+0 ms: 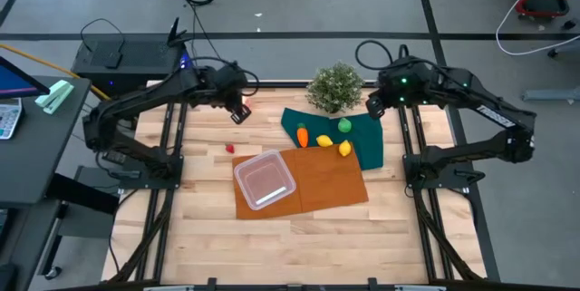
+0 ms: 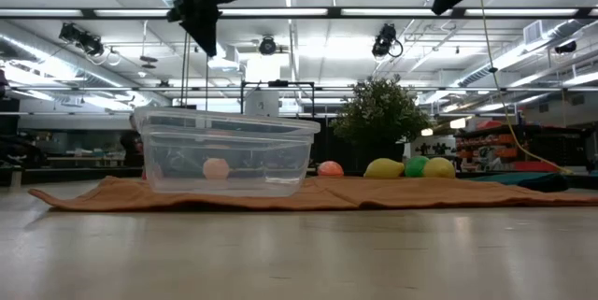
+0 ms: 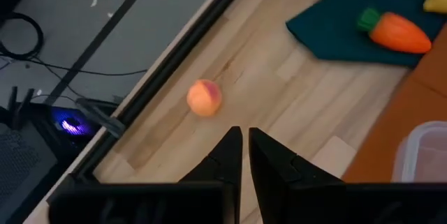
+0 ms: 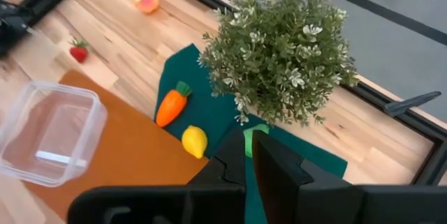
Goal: Pick and placing Produce into tupperware
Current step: Put the pink peach into the transparent bin
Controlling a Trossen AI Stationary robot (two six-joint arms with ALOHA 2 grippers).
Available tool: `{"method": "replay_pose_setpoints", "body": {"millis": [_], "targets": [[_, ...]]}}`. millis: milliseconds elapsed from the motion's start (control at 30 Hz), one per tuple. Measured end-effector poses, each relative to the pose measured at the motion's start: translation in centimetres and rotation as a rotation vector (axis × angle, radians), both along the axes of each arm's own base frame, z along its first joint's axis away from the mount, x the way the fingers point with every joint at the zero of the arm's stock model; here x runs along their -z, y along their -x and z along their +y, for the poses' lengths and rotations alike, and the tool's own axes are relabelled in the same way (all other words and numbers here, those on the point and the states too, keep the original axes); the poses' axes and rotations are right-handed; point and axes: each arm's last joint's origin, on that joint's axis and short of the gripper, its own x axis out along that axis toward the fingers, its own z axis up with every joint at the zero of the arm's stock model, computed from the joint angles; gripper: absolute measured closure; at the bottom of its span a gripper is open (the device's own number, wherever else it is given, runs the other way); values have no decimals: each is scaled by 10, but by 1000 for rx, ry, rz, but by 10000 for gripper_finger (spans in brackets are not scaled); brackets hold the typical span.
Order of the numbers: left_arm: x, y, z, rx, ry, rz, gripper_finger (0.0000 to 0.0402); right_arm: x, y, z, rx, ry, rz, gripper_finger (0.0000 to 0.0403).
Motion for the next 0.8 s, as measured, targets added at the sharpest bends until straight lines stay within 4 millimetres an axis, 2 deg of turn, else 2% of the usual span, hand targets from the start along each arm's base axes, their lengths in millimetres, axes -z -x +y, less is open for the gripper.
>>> {"method": "replay_pose_setpoints", "body": {"millis": [200, 333, 467, 633, 800], "targets": [[10, -10, 3, 8, 10, 31, 378, 4, -7, -3, -19, 3, 36, 403], [18, -18, 13, -21, -15, 49, 383, 5, -8, -3, -19, 3, 38, 403], [34, -21, 36, -70, 11, 96, 385, 4, -7, -4, -10, 15, 43, 403], [61, -12, 77, -160, 184, 128, 372, 4, -7, -4, -4, 22, 46, 403], [87, -2, 110, -244, 328, 130, 349, 4, -7, -4, -4, 22, 45, 403]]}}
